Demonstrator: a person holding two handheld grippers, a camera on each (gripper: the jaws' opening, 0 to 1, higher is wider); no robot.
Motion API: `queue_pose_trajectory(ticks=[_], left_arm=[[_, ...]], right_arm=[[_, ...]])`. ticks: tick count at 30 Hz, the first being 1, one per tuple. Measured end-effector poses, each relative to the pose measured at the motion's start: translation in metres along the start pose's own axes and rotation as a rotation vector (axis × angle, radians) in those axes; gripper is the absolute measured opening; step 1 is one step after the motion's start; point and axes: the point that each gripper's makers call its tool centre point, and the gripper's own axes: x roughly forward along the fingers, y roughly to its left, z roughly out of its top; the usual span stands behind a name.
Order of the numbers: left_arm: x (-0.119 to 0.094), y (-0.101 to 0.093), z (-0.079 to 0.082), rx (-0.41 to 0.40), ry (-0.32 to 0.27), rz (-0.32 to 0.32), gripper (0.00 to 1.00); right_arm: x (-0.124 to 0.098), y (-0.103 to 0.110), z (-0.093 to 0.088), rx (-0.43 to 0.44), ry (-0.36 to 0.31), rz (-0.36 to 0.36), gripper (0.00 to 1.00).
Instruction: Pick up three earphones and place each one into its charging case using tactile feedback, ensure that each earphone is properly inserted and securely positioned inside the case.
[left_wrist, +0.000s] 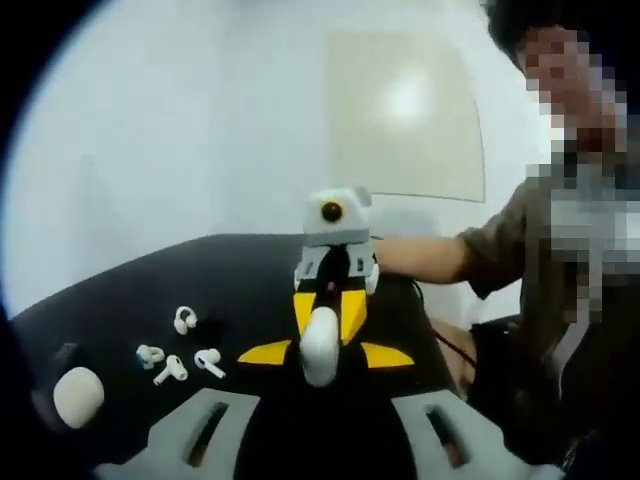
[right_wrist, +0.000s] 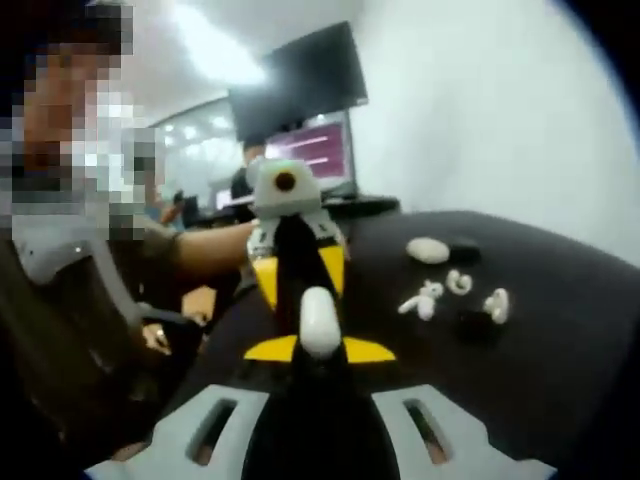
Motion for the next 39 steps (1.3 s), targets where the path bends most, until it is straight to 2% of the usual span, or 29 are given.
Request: queue_pose_trajectory(ticks=[1, 3, 4, 7, 9, 12, 13, 14, 19, 22, 26, 28, 32, 34, 35, 36, 37, 38, 39], left_arm=[[0.003, 0.002, -0.005, 0.021, 0.048, 0.017, 0.22], [0.009, -0.001, -0.015, 0.033, 0.126, 0.006, 0.16], [0.012, -0.001, -0.012, 0.035, 0.110, 0.013, 0.15], [0.012, -0.002, -0.008, -0.091, 0.091, -0.002, 0.14], [0.012, 0.000, -0.008, -0.119, 0.086, 0.006, 0.14], [0.013, 0.000, -0.008, -0.159, 0.080, 0.023, 0.14], [0.014, 0.000, -0.009, -0.183, 0.086, 0.030, 0.14], [0.014, -0.001, -0.009, -0.197, 0.092, 0.029, 0.14], [0.017, -0.003, -0.007, -0.207, 0.105, 0.057, 0.13], [0.018, -0.006, -0.007, -0.197, 0.122, 0.060, 0.13], [0.017, -0.009, -0.009, -0.238, 0.151, 0.040, 0.13], [0.016, -0.009, -0.008, -0.303, 0.140, 0.036, 0.13], [0.014, -0.011, -0.001, -0.492, 0.096, -0.014, 0.15], [0.013, -0.011, 0.005, -0.541, 0.062, -0.027, 0.13], [0.013, -0.009, 0.012, -0.563, 0.023, -0.032, 0.13], [0.013, -0.008, 0.009, -0.558, 0.048, -0.027, 0.13], [0.014, -0.005, 0.008, -0.541, 0.046, -0.003, 0.13], [0.014, 0.000, 0.013, -0.503, 0.009, 0.026, 0.13], [0.013, 0.008, 0.013, -0.449, -0.002, 0.080, 0.11]], right_arm=[[0.000, 0.000, 0.000, -0.001, -0.001, 0.001, 0.17], [0.000, 0.001, 0.000, -0.005, -0.002, -0.001, 0.17], [0.000, 0.002, -0.001, -0.012, 0.000, -0.001, 0.17], [0.000, 0.003, -0.001, -0.060, 0.002, -0.014, 0.17], [0.002, 0.001, -0.003, -0.099, 0.013, -0.036, 0.18], [0.006, -0.002, -0.017, -0.145, 0.105, -0.062, 0.20], [0.009, 0.001, -0.010, -0.145, 0.058, -0.056, 0.20], [0.007, 0.000, -0.013, -0.150, 0.080, -0.064, 0.20], [0.005, -0.002, -0.012, -0.139, 0.077, -0.076, 0.21], [0.003, -0.001, -0.011, -0.127, 0.072, -0.057, 0.20], [0.003, 0.005, -0.011, -0.199, 0.086, -0.041, 0.18], [0.003, 0.004, -0.011, -0.214, 0.088, -0.040, 0.18], [0.005, 0.006, -0.011, -0.285, 0.091, -0.047, 0.17], [0.005, 0.006, -0.011, -0.302, 0.091, -0.047, 0.17], [0.005, 0.006, -0.010, -0.307, 0.089, -0.048, 0.17], [0.006, 0.007, -0.010, -0.311, 0.085, -0.049, 0.17], [0.007, 0.006, -0.010, -0.309, 0.088, -0.052, 0.17], [0.005, 0.005, -0.011, -0.294, 0.086, -0.051, 0.17], [0.006, 0.006, -0.010, -0.298, 0.082, -0.046, 0.17]])
